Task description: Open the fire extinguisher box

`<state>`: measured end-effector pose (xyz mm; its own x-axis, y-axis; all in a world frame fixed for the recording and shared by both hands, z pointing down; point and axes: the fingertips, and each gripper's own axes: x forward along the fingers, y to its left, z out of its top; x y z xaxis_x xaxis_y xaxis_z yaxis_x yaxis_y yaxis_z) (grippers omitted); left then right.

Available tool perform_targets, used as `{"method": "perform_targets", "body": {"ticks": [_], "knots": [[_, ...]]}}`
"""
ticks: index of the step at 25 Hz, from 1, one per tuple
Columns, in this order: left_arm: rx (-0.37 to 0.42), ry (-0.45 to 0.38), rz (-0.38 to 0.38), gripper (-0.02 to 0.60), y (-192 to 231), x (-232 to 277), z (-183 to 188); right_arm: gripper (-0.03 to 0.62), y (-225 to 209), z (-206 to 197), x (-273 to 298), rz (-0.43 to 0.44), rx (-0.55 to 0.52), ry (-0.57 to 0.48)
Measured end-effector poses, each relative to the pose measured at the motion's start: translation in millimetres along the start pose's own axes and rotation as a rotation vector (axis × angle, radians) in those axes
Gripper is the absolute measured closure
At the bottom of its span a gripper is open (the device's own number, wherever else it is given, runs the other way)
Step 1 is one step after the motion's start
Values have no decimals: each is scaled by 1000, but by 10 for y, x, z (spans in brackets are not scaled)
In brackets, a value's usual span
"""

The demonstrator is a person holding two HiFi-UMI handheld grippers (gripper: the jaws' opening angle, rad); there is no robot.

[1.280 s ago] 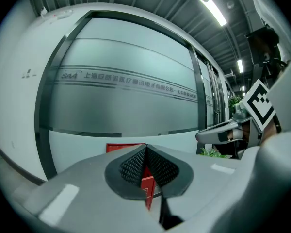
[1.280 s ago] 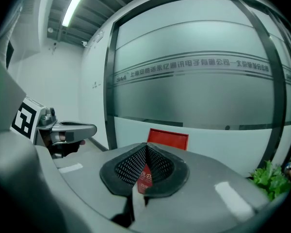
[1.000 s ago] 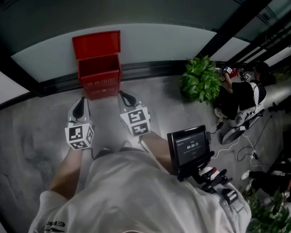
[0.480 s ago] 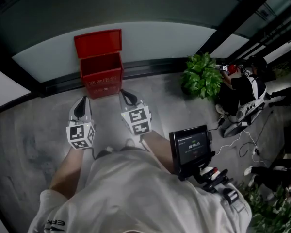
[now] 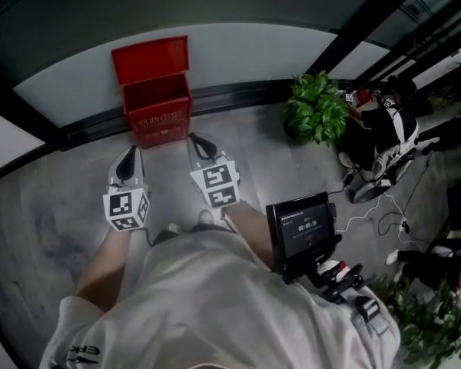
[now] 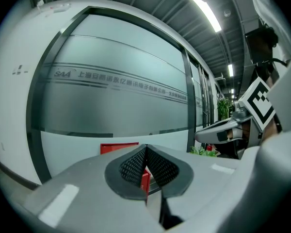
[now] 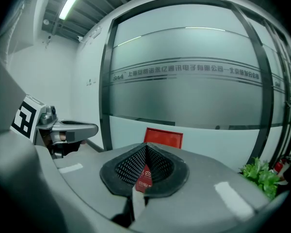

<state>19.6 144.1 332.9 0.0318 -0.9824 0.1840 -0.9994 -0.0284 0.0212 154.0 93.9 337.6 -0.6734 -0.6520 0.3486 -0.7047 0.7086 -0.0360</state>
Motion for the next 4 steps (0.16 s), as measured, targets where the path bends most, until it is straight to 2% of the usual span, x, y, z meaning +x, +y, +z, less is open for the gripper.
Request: {"method": "perform_targets", "body": {"ticks": [4], "knots": [[13,-3,-8,580,5,1,-22,582,18,-12,0,-7,-10,1]]}}
